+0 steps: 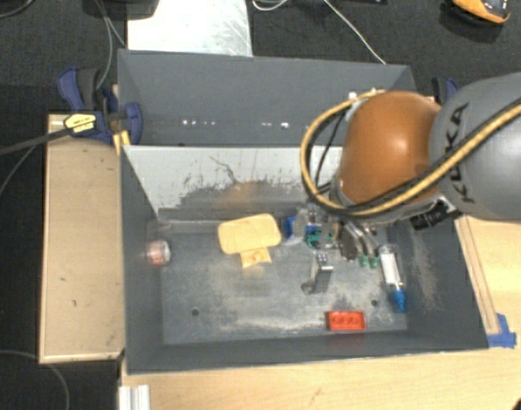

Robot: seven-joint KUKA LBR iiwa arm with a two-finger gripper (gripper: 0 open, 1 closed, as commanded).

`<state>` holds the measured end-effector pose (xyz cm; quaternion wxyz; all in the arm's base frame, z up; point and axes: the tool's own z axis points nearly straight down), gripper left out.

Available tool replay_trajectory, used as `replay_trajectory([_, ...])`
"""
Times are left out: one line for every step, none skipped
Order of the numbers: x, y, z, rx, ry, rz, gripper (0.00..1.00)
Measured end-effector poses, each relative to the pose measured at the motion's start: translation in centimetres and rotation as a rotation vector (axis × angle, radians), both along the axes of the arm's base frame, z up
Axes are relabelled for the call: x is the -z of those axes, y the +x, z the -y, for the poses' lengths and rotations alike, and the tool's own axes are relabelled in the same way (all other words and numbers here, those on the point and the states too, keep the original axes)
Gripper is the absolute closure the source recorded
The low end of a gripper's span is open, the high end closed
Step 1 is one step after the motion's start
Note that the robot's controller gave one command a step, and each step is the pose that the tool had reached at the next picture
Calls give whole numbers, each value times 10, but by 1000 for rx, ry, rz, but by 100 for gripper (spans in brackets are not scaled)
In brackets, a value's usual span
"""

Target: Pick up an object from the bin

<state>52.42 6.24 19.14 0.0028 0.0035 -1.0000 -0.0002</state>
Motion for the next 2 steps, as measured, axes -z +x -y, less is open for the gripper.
replay_trajectory([-2, 0, 0, 0, 0, 2, 0])
replay_trajectory([-98, -16, 4, -53, 0, 1, 0])
